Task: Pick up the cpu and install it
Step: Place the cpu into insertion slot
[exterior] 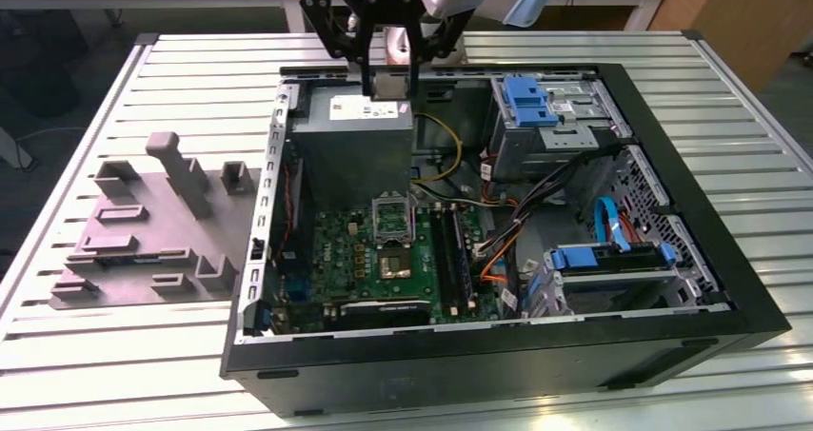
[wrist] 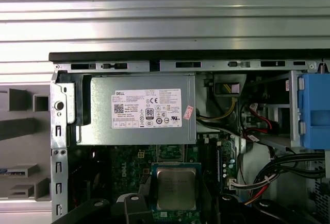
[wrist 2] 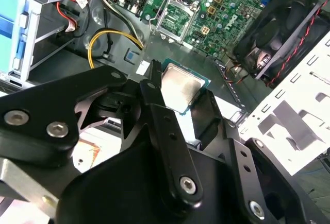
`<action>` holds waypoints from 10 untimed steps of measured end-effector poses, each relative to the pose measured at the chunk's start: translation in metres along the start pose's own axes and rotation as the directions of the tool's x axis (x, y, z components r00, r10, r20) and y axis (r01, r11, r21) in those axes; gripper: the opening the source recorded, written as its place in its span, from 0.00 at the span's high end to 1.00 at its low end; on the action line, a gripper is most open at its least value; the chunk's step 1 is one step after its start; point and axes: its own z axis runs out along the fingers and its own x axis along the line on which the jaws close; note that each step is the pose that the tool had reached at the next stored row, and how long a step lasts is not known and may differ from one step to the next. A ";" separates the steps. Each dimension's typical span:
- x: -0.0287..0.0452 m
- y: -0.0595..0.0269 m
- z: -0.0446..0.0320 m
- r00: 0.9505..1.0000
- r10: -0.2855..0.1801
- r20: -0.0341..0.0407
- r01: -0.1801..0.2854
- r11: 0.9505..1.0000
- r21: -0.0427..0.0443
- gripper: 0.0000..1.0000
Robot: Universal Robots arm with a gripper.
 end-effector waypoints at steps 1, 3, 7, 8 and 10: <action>0.0000 -0.0001 0.0002 1.000 0.000 0.000 0.000 1.000 0.000 0.53; 0.0000 -0.0008 0.0006 1.000 0.000 0.000 0.000 1.000 0.000 0.53; -0.0001 -0.0027 0.0007 1.000 0.000 0.000 0.000 1.000 0.000 0.53; -0.0001 -0.0030 0.0008 1.000 0.000 0.000 0.000 1.000 0.000 0.53; -0.0001 -0.0038 0.0008 1.000 0.001 0.000 -0.001 1.000 0.000 0.53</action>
